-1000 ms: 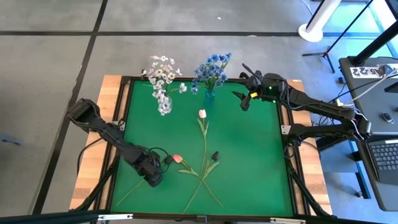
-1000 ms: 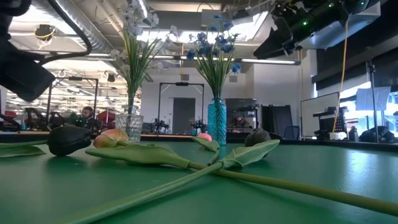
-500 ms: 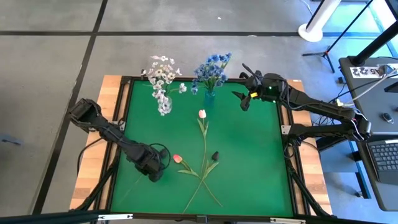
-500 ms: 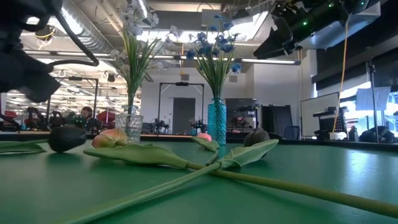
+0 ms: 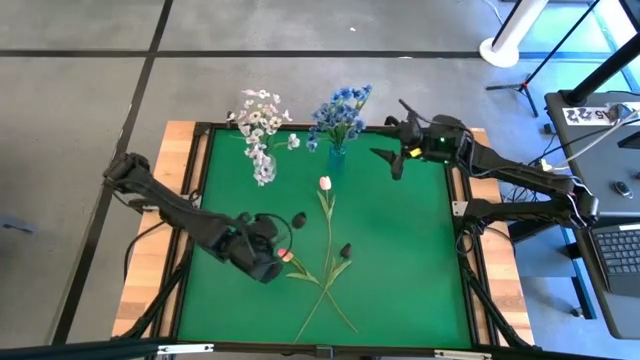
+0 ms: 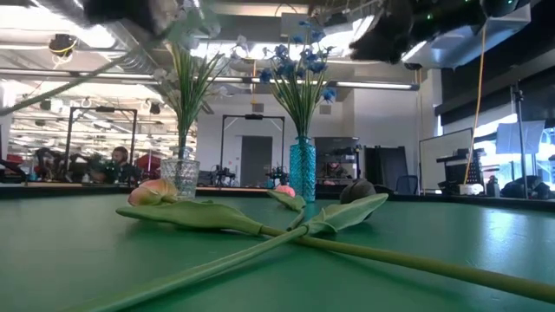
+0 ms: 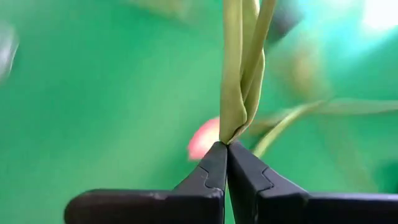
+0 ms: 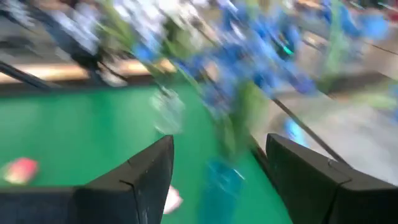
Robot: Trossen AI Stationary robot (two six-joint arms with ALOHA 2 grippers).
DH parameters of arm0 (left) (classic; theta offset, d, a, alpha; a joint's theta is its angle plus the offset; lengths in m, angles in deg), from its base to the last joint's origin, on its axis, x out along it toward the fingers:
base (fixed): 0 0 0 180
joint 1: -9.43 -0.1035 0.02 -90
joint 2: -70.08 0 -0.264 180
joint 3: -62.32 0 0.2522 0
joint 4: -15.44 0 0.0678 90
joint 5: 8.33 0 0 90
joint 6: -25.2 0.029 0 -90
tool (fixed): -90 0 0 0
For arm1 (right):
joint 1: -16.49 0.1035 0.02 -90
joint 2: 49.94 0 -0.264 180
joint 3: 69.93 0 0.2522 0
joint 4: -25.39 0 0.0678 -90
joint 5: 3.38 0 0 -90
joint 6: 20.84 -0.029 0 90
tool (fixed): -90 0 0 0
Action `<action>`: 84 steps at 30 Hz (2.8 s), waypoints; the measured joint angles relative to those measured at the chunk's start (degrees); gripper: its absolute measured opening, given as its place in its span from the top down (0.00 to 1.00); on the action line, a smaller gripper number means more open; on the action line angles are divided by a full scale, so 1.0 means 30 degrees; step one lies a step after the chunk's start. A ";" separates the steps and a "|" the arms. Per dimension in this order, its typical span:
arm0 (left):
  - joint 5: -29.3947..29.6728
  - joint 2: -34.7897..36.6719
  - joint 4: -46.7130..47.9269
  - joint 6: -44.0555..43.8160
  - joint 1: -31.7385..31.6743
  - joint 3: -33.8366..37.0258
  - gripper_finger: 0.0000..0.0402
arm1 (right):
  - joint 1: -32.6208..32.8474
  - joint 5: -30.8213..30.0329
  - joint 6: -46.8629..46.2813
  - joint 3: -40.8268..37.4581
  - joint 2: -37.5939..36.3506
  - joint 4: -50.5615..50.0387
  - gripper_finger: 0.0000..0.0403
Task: Sort flowers into vase by color
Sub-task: Put the left black flower into the blue vase
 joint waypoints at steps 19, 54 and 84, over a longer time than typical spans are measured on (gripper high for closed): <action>0.1184 0.1844 -1.5857 1.7824 -0.5502 -0.0190 1.00 | 0.6292 0.5316 -0.2001 0.0013 0.3527 0.7499 0.37; -0.2671 0.1764 -1.8283 1.8801 -0.7788 -0.0190 1.00 | 0.6987 0.4043 -0.3940 0.0009 0.6109 1.0793 0.92; -0.2642 0.0926 -1.8290 1.8932 -0.7737 -0.0205 1.00 | 0.6987 0.2665 -0.4940 -0.0001 0.7137 1.0997 0.83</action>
